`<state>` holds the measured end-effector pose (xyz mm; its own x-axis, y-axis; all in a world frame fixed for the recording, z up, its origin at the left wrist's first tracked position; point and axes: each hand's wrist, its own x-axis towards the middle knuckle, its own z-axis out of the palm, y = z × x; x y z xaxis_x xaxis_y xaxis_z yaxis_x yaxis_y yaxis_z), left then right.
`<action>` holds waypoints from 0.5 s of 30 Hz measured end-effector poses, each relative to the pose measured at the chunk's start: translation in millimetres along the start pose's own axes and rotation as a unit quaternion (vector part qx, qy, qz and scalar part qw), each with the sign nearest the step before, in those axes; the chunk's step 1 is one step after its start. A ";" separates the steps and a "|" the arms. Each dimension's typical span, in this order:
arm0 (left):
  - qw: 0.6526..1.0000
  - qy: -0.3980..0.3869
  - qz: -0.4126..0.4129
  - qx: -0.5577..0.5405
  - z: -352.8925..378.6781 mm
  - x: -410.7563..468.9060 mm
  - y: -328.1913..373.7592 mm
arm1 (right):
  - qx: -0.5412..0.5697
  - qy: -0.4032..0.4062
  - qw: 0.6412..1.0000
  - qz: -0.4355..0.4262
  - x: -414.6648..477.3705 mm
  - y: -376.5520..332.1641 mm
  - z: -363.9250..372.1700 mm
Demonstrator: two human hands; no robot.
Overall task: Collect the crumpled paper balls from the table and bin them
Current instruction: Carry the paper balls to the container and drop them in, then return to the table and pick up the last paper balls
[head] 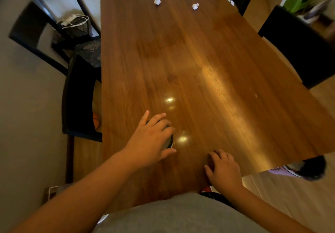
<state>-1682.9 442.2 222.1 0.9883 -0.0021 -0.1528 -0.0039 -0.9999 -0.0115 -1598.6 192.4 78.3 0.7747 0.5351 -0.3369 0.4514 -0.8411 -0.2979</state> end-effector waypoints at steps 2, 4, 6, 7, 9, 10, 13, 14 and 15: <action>0.999 0.040 0.002 -0.029 -1.0 -6.5 6.7 | -0.006 -0.002 1.000 0.000 0.5 -0.7 -0.9; 0.995 0.077 0.018 -0.067 2.5 -18.2 17.7 | -0.009 -0.010 1.000 -0.001 0.1 -1.9 -1.5; 0.988 0.092 0.042 -0.113 11.2 -33.4 29.2 | -0.008 -0.019 1.000 0.000 -1.8 -2.9 -1.8; 0.986 0.075 0.048 -0.141 17.1 -40.9 34.2 | 0.002 -0.019 1.000 0.000 -4.3 -3.3 -1.8; 0.978 -0.006 0.043 -0.206 34.7 -52.9 42.4 | 0.053 -0.012 0.998 0.010 -15.4 -5.6 -0.6; 0.969 -0.056 0.042 -0.236 47.5 -57.7 45.7 | 0.085 -0.008 0.996 0.019 -24.6 -7.9 0.6; 0.924 -0.178 0.030 -0.337 95.4 -67.7 57.9 | 0.157 0.002 0.986 0.053 -60.8 -15.4 8.5; 0.908 -0.209 0.022 -0.363 112.6 -70.7 63.2 | 0.174 -0.001 0.982 0.070 -75.0 -16.3 12.4; 0.893 -0.240 0.010 -0.381 129.9 -73.6 68.1 | 0.190 -0.010 0.978 0.089 -88.3 -17.1 16.6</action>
<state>-1775.8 375.9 104.2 0.8097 -0.1964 -0.5530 0.2649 -0.7186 0.6430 -1682.1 160.8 98.3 0.8161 0.3871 -0.4292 0.1104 -0.8334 -0.5416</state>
